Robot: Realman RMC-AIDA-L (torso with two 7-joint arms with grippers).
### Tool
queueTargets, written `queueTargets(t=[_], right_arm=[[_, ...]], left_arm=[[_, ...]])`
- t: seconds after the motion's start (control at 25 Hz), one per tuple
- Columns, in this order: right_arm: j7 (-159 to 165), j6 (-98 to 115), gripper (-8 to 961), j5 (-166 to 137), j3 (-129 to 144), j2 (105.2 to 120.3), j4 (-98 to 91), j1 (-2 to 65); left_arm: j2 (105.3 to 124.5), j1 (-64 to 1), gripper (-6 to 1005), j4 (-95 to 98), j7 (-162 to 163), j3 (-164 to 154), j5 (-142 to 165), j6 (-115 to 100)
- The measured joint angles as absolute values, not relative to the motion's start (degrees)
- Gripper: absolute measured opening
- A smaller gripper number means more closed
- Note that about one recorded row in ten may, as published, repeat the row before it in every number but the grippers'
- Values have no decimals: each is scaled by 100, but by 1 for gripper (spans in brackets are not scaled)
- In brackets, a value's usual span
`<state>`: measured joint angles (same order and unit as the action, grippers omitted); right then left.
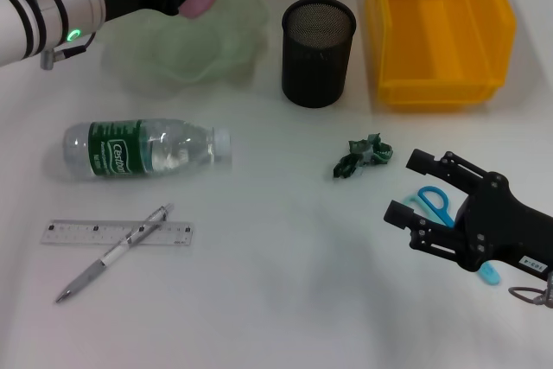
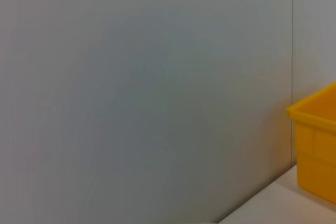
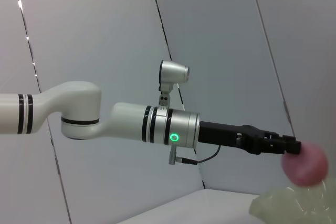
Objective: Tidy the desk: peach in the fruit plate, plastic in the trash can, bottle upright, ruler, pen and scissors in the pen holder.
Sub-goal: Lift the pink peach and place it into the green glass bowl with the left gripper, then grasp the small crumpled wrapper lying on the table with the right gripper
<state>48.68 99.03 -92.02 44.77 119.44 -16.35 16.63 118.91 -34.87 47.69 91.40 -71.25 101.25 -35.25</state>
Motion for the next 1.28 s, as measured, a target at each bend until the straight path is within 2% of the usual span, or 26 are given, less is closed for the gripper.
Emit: queueTargets(t=[0.56, 0.8, 0.88, 1.0, 1.08, 1.16, 1.28], right_arm=[[4868, 9904, 818, -9202, 4465, 11944, -1619, 1628], [4869, 9906, 818, -9202, 4454, 11943, -1617, 1627], [4869, 9906, 818, -9202, 4454, 11944, -1617, 1628], [4869, 9884, 817, -9202, 4456, 11944, -1617, 1637], [4869, 9874, 817, -9202, 4455, 11943, -1617, 1642], [4869, 9861, 817, -9202, 4456, 11944, -1617, 1654], [4869, 9861, 817, -9202, 4456, 11940, -1617, 1667]], left_arm=[[11880, -3413, 551, 4794, 9140, -7128, 9772, -3505], [11844, -3114, 667, 5261, 9140, -7074, 9737, -4840], [11844, -3114, 663, 5261, 9140, -7074, 9737, -4840], [11839, -2652, 656, 5865, 9094, -7053, 9363, -5822], [11839, -2652, 655, 5865, 9094, -7053, 9363, -5822], [11825, -2282, 655, 6107, 8829, -6747, 8814, -6954], [11825, -2236, 654, 6099, 8776, -6608, 8743, -7281]])
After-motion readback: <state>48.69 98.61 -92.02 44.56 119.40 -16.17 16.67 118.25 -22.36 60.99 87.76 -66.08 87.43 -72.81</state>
